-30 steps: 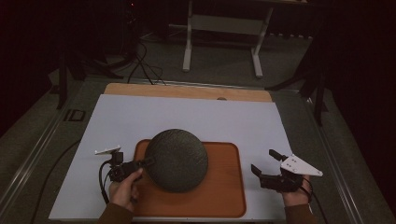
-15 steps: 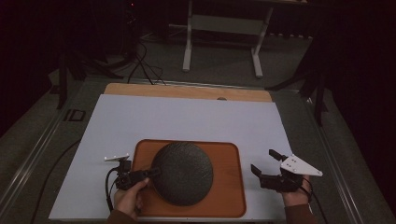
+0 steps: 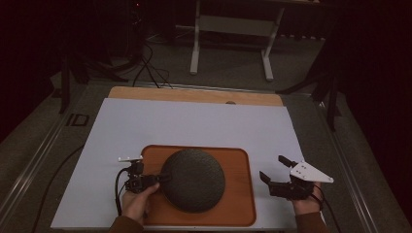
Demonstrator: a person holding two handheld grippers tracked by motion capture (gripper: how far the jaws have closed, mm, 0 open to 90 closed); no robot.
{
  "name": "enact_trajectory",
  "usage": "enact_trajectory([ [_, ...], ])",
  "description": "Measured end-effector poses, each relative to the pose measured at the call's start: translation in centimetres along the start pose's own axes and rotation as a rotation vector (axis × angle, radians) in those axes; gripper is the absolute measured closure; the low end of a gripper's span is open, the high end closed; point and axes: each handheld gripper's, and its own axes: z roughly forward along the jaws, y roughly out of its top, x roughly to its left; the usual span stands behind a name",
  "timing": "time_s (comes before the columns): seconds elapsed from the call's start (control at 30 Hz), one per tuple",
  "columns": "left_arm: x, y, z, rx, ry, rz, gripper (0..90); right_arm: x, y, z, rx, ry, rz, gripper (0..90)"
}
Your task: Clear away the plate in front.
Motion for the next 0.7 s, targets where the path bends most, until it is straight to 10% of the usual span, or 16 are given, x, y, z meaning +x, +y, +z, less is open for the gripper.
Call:
enact_trajectory([
  [0.37, -0.7, -0.1, 1.4, 0.079, 0.117, 0.076, 69.3, 0.0, 0.0, 0.0, 0.001, 0.0, -0.001, 11.4],
  [0.5, -2.3, 0.2, 1.3, 0.124, 0.257, 0.251, 57.9, -0.1, 0.0, 0.0, 0.0, -0.001, -0.001, 11.4],
  [0.7, -3.6, 0.5, 0.0, 0.089, 0.335, 0.39, 51.9, -0.1, 0.0, 0.0, 0.004, -0.001, -0.006, 11.4],
])
